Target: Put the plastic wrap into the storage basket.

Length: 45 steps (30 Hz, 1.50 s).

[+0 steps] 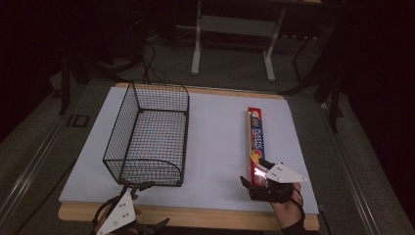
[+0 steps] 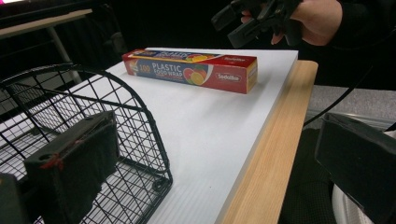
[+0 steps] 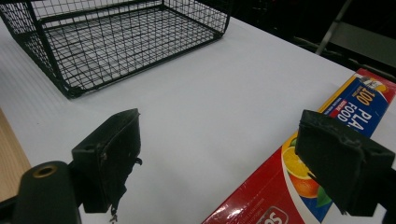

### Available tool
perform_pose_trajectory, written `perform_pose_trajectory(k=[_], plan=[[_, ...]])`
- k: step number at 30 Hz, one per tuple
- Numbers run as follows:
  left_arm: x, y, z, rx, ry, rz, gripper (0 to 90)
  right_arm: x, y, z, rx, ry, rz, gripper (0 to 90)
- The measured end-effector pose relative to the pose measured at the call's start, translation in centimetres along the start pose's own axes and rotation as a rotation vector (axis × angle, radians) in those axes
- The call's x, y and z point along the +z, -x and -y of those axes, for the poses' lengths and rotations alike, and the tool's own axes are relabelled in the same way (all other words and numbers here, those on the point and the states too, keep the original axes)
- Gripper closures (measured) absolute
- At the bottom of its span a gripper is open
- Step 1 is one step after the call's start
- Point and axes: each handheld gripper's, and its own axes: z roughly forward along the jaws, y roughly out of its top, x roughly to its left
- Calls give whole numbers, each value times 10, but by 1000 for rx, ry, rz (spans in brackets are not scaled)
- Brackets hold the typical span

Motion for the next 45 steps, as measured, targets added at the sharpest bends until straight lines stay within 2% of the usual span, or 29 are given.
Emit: perform_pose_trajectory(k=[4,11,14,17,18,24,27,31,34,38,45], plan=[[0,0,0,0,0,2,2,0,-1,0,-5,-3,-2,148],[0,0,0,-5,0,3,2,1,-4,-2,-8,-15,-51,158],[0,0,0,-7,0,3,2,1,-7,-5,-24,-18,-57,140],[0,0,0,-6,-2,4,2,1,-11,-8,-41,-35,-10,123],[0,0,0,-6,-2,4,2,1,-11,-9,-48,-33,-8,120],[1,0,0,-7,-3,3,2,-3,-9,-17,-15,-11,2,117],[0,0,0,-9,-3,3,2,-3,-5,-22,6,-12,22,110],[1,0,0,-9,-4,5,2,0,0,-30,1,-14,70,101],[1,-1,0,-10,-5,5,2,3,4,-34,1,3,79,98],[1,-1,0,-14,-4,4,2,10,9,-37,1,-4,72,98],[1,0,0,-13,-5,7,2,16,17,-50,-22,1,97,99]])
